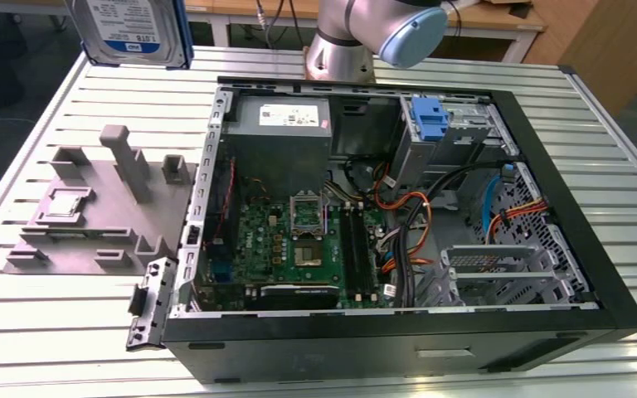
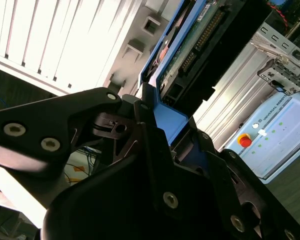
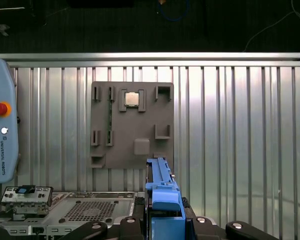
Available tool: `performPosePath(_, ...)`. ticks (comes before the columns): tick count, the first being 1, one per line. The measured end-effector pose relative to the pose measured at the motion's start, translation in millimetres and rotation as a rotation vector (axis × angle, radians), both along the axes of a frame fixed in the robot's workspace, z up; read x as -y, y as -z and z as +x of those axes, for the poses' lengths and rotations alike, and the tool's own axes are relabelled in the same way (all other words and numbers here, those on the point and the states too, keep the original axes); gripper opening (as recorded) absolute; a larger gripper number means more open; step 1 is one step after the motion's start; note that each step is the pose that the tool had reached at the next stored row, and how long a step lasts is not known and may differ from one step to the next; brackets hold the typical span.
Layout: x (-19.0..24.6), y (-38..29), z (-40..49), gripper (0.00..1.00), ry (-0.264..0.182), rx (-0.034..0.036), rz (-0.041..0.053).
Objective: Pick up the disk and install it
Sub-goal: 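Pick up the disk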
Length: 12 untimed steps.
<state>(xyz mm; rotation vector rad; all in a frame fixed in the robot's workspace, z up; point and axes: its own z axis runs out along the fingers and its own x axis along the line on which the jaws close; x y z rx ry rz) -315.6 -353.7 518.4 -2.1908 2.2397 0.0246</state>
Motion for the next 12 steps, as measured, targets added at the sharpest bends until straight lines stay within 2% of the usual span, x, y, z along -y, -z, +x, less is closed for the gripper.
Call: performPosePath(12, 0.0, 0.0, 6.2, 0.37, 0.000, 0.0000, 0.0000)
